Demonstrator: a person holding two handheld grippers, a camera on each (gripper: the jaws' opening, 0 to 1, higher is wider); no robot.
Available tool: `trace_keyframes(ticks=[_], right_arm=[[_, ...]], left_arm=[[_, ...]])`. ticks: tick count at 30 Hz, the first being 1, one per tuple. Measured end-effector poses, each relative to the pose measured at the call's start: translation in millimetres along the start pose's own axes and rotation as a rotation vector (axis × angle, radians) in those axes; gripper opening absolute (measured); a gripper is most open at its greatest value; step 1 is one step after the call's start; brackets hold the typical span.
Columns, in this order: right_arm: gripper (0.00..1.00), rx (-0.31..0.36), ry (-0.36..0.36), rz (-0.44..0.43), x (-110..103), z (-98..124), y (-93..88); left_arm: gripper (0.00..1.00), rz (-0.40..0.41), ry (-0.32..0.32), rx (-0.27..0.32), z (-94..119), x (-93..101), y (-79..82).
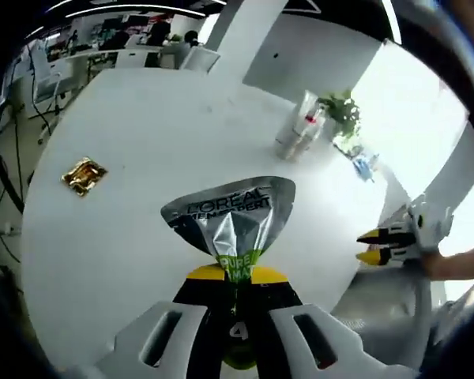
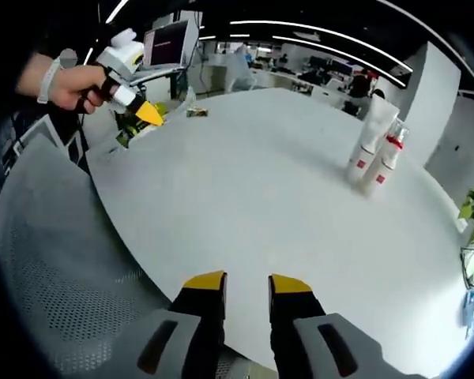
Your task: Arrange the skincare products in the storage area until every visible bottle or jar stands upright without overlapping.
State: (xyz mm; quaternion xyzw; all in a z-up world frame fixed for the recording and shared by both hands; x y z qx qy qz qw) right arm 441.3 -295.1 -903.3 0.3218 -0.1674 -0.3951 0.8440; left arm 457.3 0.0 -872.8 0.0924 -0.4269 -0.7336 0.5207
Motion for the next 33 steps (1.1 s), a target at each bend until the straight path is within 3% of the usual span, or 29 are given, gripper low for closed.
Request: trace_keyframes(ticks=[3, 5, 9, 11, 13, 16, 17, 18, 20, 22, 23, 25, 28, 30, 33], right_arm=[[0.18, -0.01, 0.008, -0.019, -2.1, -1.6, 0.0], [0.19, -0.009, 0.028, -0.024, -5.5, -2.3, 0.8], [0.26, 0.005, 0.053, -0.03, -9.4, -2.1, 4.1], [0.3, 0.029, 0.071, -0.041, -11.3, -0.5, 9.0], [0.32, 0.072, 0.1, -0.145, -9.5, 6.8, 18.3], [0.33, 0.165, 0.102, -0.176, -3.8, 20.6, 43.1], [0.36, 0.248, 0.149, -0.226, -6.6, 29.9, 62.9], [0.39, 0.27, 0.168, -0.239, -8.1, 31.8, 67.6], [0.48, 0.35, 0.288, -0.323, -19.6, 37.8, 86.9], [0.54, 0.394, 0.429, -0.5, -34.7, 40.0, 98.4], [0.58, 0.396, 0.517, -0.59, -45.4, 37.3, 100.3], [0.63, 0.327, 0.592, -0.686, -60.4, 28.1, 92.8], [0.64, 0.253, 0.67, -0.69, -83.4, 19.9, 85.1], [0.63, 0.25, 0.682, -0.662, -91.9, 16.3, 86.4], [0.56, 0.255, 0.733, -0.704, -99.6, 12.9, 94.3]], left_arm=[[0.01, -0.009, -0.025, 0.02, 14.3, 11.1, -5.1], [0.02, -0.037, -0.06, 0.069, 23.2, 24.4, -2.8], [0.02, -0.062, -0.072, 0.062, 30.8, 41.4, -12.9], [0.02, -0.073, -0.091, 0.063, 30.3, 47.0, -15.2], [0.02, -0.108, -0.095, 0.085, 29.2, 56.2, -16.0], [0.02, -0.124, -0.093, 0.102, 26.0, 62.6, -17.2], [0.02, -0.128, -0.095, 0.118, 24.5, 65.9, -17.3], [0.02, -0.132, -0.095, 0.127, 23.8, 68.6, -17.4], [0.02, -0.137, -0.095, 0.145, 21.2, 74.1, -19.1], [0.02, -0.11, -0.096, 0.166, 19.0, 78.6, -20.8], [0.02, -0.11, -0.093, 0.167, 18.1, 80.2, -21.9], [0.02, -0.11, -0.082, 0.172, 17.4, 84.6, -23.1], [0.02, -0.094, -0.061, 0.184, 18.1, 90.6, -21.5], [0.02, -0.093, -0.057, 0.193, 17.5, 94.3, -19.3], [0.02, -0.085, -0.046, 0.191, 17.2, 98.9, -15.9]])
Point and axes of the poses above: the point that each gripper's makers call its tool centre point, and the gripper's own axes: z roughly backward along the fingers, x roughly to its right, y roughly out of its top, the point moved 6 cm from there along z, roughly backward along the fingers, and after that the axes turned 8 degrees about -z, right-handed, at the moved point
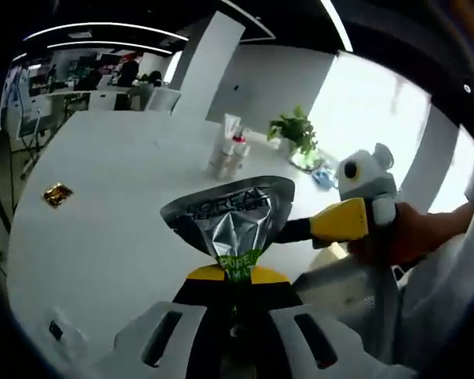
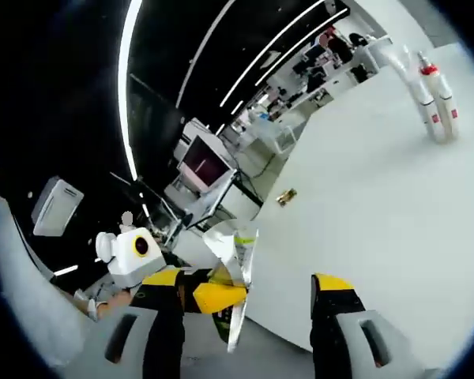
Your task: Arrange the skincare products in the storage area until every visible bottle or jar stands upright without overlapping.
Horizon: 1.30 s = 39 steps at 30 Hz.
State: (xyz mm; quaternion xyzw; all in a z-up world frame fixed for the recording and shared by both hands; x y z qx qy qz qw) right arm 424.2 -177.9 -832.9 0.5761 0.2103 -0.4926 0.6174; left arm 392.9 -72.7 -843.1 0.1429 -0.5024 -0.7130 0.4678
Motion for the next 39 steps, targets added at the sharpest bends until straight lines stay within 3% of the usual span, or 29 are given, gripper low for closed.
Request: trace_keyframes(ticks=[3, 6, 10, 11, 19, 28, 30, 33, 36, 37, 38, 39], right_arm=[[0.48, 0.017, 0.021, -0.075, -3.4, -7.8, 4.3], [0.4, 0.012, 0.026, -0.094, -5.2, -12.1, 5.5], [0.13, 0.024, 0.069, -0.126, -12.6, -12.3, 6.8], [0.13, 0.031, 0.031, -0.12, -10.9, -11.8, 5.9], [0.06, -0.004, 0.037, -0.076, -10.1, -8.4, 5.6], [0.01, -0.021, 0.076, -0.049, -6.6, 2.0, 20.8], [0.01, -0.036, 0.115, -0.031, -9.6, 4.4, 24.9], [0.0, -0.093, 0.209, 0.03, -18.0, 9.9, 28.2], [0.0, -0.12, 0.275, 0.038, -22.5, 15.2, 30.9], [0.0, -0.138, 0.305, 0.035, -24.0, 17.4, 31.0], [0.0, -0.155, 0.326, 0.024, -24.7, 19.4, 30.9], [0.0, -0.171, 0.355, -0.003, -25.5, 21.9, 31.3]], left_arm=[[0.02, -0.029, 0.002, 0.0, 0.7, 7.6, 4.7], [0.02, -0.065, 0.001, -0.008, 0.2, 15.2, 8.7], [0.03, -0.132, 0.022, -0.042, -1.5, 20.0, 8.7], [0.03, -0.163, 0.032, -0.047, -1.1, 20.3, 9.2], [0.13, -0.201, 0.044, -0.042, 1.0, 19.9, 7.7], [0.49, -0.117, 0.068, 0.024, 7.3, 5.4, 13.2], [0.55, -0.115, 0.056, 0.042, 6.9, 2.6, 16.6], [0.52, 0.039, -0.129, 0.071, 1.9, 13.9, 17.7], [0.4, 0.276, -0.359, 0.099, 1.6, 25.8, 17.4], [0.35, 0.365, -0.415, 0.122, 3.0, 28.7, 19.9], [0.34, 0.377, -0.431, 0.127, 3.6, 29.6, 20.3], [0.32, 0.417, -0.486, 0.13, 4.8, 34.0, 20.3]])
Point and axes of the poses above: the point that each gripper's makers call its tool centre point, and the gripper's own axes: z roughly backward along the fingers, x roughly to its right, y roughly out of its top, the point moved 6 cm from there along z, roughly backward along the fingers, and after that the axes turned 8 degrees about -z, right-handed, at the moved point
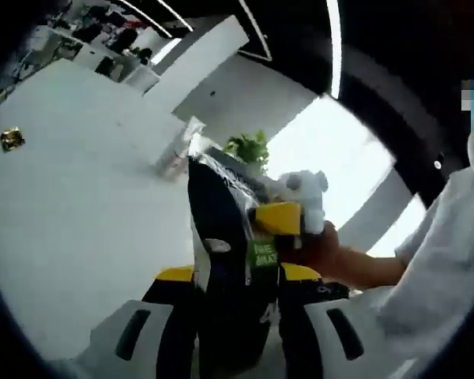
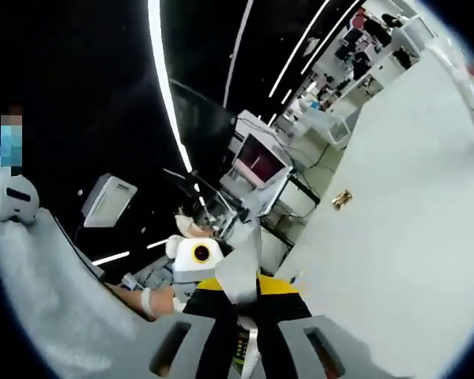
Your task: Arrange the skincare products in the storage area until every visible bottle or jar stands upright without overlapping.
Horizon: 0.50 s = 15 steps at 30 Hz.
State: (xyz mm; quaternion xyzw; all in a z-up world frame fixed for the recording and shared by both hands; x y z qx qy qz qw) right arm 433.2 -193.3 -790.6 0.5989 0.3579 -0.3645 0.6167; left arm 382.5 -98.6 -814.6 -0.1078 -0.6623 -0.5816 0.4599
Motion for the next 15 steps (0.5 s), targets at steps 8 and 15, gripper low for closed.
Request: trace_keyframes(ticks=[8, 15], right_arm=[[0.0, -0.022, 0.035, -0.08, 7.7, 8.0, -3.7], [0.0, 0.026, 0.052, -0.11, 11.1, 9.2, -3.9]], left_arm=[[0.22, 0.015, -0.018, -0.018, -6.9, 3.0, -8.3], [0.0, 0.044, -0.05, 0.003, -4.8, 4.4, -6.1]])
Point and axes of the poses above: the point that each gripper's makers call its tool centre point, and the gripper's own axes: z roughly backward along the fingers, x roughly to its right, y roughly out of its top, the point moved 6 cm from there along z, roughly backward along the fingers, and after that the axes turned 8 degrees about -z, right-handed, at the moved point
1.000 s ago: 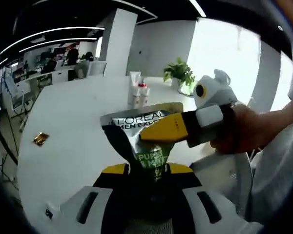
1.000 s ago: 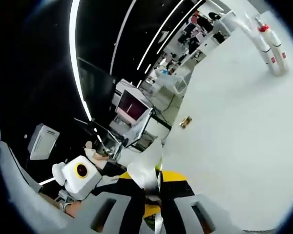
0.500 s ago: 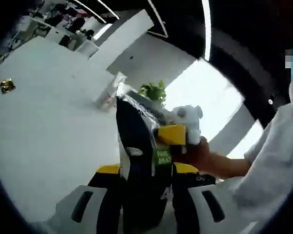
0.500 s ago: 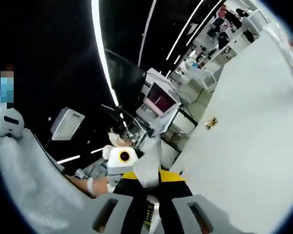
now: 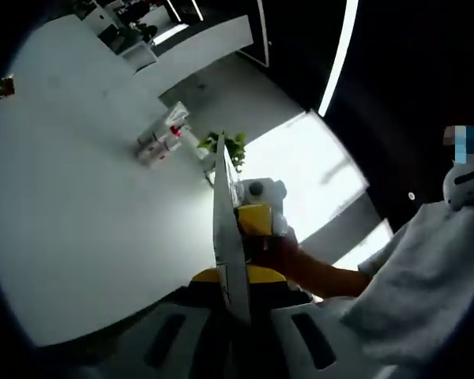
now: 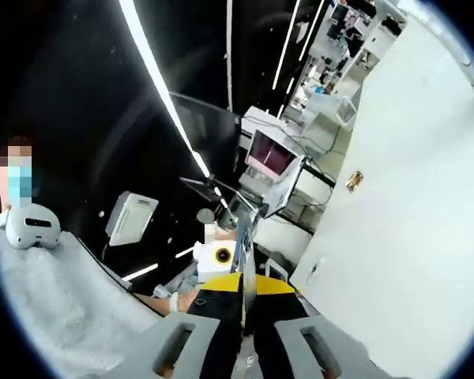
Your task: Arrange the skincare products in the storage area until every visible bottle or jar stands upright without overlapping.
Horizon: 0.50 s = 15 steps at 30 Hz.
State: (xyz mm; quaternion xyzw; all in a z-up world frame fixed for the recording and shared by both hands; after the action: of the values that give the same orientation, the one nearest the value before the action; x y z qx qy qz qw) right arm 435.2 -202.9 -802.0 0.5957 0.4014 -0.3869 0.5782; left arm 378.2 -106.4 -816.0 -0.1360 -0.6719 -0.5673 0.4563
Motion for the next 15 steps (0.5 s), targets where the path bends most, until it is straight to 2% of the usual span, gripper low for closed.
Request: trace_keyframes(ticks=[5, 7, 12, 15], right_arm=[[0.04, 0.06, -0.003, -0.039, 2.8, 5.7, 0.3], [0.04, 0.075, 0.006, -0.055, 2.2, 7.0, -1.5], [0.0, 0.103, 0.029, -0.083, -2.7, 0.9, -4.7], [0.0, 0.097, 0.06, -0.072, -8.6, 2.3, -2.8]], left_arm=[[0.0, 0.066, 0.007, 0.133, 3.7, -5.3, 14.6], [0.0, 0.095, -0.011, 0.185, 4.6, -4.9, 21.6], [0.0, 0.113, -0.029, 0.169, 0.8, -2.0, 21.5], [0.0, 0.177, -0.091, 0.183, 3.4, 1.6, 23.4]])
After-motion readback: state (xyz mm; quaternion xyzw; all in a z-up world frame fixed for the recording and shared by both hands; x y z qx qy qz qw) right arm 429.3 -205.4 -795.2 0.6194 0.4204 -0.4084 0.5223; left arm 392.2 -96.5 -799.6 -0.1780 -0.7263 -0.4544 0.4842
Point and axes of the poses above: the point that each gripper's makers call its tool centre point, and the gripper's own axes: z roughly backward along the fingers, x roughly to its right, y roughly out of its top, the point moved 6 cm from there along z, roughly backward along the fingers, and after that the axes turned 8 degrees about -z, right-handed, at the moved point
